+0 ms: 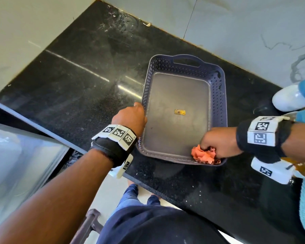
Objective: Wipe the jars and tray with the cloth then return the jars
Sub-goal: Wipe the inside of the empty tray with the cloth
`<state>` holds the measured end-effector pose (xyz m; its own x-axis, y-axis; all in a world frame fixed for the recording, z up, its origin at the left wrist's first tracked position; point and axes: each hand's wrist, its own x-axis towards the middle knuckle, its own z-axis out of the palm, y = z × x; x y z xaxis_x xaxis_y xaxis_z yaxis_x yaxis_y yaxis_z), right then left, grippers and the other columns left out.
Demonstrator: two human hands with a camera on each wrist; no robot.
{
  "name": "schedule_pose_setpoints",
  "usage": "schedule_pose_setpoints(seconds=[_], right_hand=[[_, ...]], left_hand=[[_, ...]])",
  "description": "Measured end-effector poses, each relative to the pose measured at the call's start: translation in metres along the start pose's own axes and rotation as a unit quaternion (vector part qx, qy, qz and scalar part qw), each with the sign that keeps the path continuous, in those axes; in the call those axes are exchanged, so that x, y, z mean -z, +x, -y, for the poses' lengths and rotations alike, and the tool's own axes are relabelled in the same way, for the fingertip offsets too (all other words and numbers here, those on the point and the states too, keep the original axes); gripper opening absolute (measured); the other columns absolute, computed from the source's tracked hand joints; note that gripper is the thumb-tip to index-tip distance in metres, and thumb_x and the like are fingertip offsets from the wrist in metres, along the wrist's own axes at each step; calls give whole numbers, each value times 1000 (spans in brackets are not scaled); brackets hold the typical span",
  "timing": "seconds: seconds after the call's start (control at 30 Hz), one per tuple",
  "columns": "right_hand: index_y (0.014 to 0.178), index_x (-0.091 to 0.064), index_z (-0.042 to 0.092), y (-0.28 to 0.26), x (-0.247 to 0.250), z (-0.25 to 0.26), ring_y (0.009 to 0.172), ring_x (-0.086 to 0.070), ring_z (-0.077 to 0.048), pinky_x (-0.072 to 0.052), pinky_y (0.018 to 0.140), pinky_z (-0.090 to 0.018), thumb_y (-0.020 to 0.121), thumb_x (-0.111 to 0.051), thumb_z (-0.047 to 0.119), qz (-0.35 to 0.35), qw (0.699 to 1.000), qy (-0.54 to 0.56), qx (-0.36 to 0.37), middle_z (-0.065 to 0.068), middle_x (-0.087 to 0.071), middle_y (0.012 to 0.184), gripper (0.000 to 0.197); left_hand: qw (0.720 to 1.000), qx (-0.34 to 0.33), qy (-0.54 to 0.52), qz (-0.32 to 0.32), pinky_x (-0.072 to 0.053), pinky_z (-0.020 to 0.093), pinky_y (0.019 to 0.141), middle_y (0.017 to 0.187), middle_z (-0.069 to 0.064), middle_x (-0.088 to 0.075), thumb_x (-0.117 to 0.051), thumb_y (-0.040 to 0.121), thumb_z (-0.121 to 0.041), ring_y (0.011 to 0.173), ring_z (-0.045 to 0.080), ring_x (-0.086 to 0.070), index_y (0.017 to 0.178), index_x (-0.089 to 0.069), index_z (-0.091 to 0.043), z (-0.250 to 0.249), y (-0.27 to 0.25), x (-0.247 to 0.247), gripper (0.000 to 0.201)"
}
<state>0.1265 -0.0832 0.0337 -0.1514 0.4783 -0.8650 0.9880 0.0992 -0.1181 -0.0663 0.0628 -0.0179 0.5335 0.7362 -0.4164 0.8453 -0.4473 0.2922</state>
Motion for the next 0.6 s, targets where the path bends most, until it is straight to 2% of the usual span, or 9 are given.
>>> schedule_pose_setpoints(seconds=[0.07, 0.13, 0.23, 0.33, 0.43, 0.5, 0.53, 0.57, 0.6], right_hand=[[67, -46, 19, 2, 0, 2, 69, -48, -24, -33, 58, -28, 80, -54, 3, -31, 999, 16, -8, -6, -55, 71, 22], [72, -52, 18, 8, 0, 15, 66, -47, -22, -32, 51, -27, 79, -59, 7, -55, 997, 59, -6, -1, -52, 65, 15], [78, -56, 19, 20, -4, 43, 63, -47, -17, -31, 50, -22, 82, -68, 18, -91, 984, 150, 9, 6, -50, 63, 12], [87, -64, 12, 37, -4, 65, 79, -60, -20, -45, 69, -29, 83, -70, 21, -144, 957, 252, 26, -2, -68, 84, 11], [103, -69, 12, 53, 2, 78, 96, -65, -21, -48, 87, -31, 86, -69, 21, -198, 922, 332, 38, -4, -72, 102, 19], [106, -69, 12, 60, 10, 84, 99, -63, -19, -46, 89, -23, 87, -68, 20, -231, 903, 359, 45, -2, -72, 105, 21], [105, -69, 11, 63, 16, 85, 96, -62, -17, -44, 83, -13, 88, -67, 17, -243, 897, 367, 49, 0, -72, 101, 18], [102, -69, 9, 64, 19, 86, 89, -60, -14, -39, 74, -3, 88, -67, 15, -251, 892, 373, 52, 4, -70, 93, 15], [99, -68, 10, 65, 24, 87, 82, -57, -10, -34, 67, 1, 89, -66, 12, -253, 891, 373, 53, 11, -65, 84, 11]], left_hand=[[1000, 4, 9, -6, -42, 41, 70, 109, 22, -68, -44, 103, -21, 98, 43, -66, 108, -45, -7, 0, 4, 4, 15], [1000, 4, 23, -15, -41, 41, 72, 112, 23, -67, -43, 103, -22, 101, 45, -65, 112, -48, -6, 3, 11, 11, 20], [999, -11, 29, -14, -45, 40, 76, 112, 22, -68, -48, 103, -34, 100, 43, -65, 102, -53, -9, 10, 30, 31, 25], [998, -27, -38, -41, -50, 36, 87, 112, 13, -72, -62, 96, -43, 104, 35, -66, 107, -67, -15, 15, 50, 55, 31], [972, -63, -180, -135, -45, 29, 92, 116, 6, -70, -68, 93, -35, 108, 25, -65, 117, -67, -16, 24, 50, 69, 31], [971, -61, -169, -159, -44, 34, 99, 125, 11, -65, -67, 94, -36, 116, 29, -61, 129, -60, -10, 33, 38, 66, 44], [980, -31, -140, -138, -45, 37, 99, 126, 13, -64, -65, 94, -43, 118, 32, -60, 134, -56, -9, 37, 29, 61, 53], [989, 8, -115, -89, -50, 40, 97, 123, 14, -67, -62, 94, -52, 114, 34, -64, 135, -52, -9, 41, 19, 53, 61], [993, 40, -111, -25, -55, 41, 91, 112, 12, -72, -58, 94, -59, 103, 34, -70, 131, -51, -11, 43, 8, 46, 61]])
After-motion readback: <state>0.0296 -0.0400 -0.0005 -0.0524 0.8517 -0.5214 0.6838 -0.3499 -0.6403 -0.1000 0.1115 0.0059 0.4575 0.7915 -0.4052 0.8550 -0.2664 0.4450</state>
